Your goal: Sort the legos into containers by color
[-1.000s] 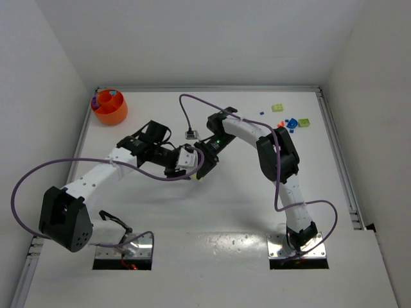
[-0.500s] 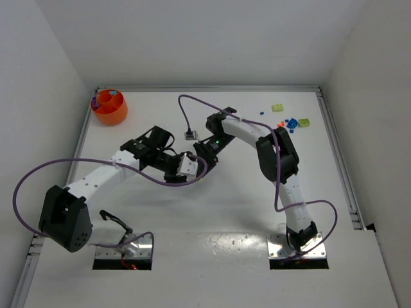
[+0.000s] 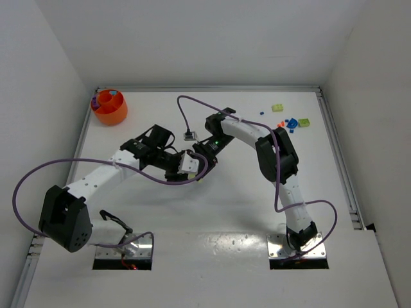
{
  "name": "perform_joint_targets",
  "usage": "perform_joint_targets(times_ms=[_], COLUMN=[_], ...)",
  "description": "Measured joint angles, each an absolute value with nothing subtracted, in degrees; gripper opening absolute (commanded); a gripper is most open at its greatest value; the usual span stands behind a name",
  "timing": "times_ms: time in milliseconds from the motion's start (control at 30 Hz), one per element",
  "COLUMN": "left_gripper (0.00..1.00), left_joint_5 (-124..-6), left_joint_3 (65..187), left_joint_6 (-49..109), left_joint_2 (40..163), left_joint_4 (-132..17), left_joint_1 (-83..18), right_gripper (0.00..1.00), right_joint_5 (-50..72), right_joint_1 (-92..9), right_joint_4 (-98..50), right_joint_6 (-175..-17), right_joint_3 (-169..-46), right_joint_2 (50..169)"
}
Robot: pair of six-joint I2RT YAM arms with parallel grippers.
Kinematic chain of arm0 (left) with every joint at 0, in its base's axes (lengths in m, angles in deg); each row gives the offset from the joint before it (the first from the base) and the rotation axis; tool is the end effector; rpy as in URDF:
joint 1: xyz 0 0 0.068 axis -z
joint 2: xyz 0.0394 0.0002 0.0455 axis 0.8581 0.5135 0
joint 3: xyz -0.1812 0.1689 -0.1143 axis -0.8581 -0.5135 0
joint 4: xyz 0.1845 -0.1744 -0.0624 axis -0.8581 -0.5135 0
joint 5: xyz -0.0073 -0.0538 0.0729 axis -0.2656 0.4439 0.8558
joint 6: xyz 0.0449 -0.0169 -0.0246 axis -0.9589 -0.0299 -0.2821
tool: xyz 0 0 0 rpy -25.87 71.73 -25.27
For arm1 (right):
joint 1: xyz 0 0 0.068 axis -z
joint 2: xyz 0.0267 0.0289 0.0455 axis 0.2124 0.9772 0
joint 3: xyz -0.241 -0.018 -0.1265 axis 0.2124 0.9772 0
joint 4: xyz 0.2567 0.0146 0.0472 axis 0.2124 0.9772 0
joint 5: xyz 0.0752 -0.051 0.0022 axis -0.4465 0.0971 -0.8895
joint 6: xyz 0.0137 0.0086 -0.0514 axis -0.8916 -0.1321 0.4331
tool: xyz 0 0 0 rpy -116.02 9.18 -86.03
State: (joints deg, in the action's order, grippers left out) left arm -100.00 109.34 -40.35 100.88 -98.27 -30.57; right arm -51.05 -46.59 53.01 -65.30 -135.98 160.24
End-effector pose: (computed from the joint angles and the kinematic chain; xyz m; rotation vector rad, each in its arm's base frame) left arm 0.2130 -0.1434 0.2575 1.8033 1.5083 -0.7168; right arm 0.3271 0.2639 0.1684 0.9537 -2.1400 -1.5885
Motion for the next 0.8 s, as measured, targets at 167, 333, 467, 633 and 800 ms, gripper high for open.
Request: perform_joint_targets(times_ms=[167, 333, 467, 633, 800], left_gripper=[0.53, 0.43, 0.42, 0.44, 0.18], left_joint_5=[-100.28, -100.59, -100.59, -100.50, -100.44], left_joint_3=[110.78, 111.13, 111.20, 111.22, 111.24], left_joint_6=[-39.19, -38.10, -37.62, -37.55, -37.79], left_joint_2=[100.92, 100.94, 100.96, 100.96, 100.96], left_joint_4=[-98.12, -98.92, -99.36, -98.97, -99.10], left_joint_1=[-30.46, -30.33, -29.54, -28.73, -28.23], right_gripper=[0.08, 0.08, 0.08, 0.08, 0.08], right_joint_5=[-51.32, -51.75, -51.75, -51.75, -51.51], right_joint_1=[-46.59, -46.52, -46.52, -46.52, -46.37], right_joint_4=[53.01, 53.03, 53.10, 53.47, 53.95], right_joint_6=[-65.30, -65.30, -65.35, -65.56, -65.91], right_joint_3=[-135.98, -135.98, -135.98, -135.98, -135.98], right_joint_2=[160.29, 160.31, 160.33, 160.40, 160.53])
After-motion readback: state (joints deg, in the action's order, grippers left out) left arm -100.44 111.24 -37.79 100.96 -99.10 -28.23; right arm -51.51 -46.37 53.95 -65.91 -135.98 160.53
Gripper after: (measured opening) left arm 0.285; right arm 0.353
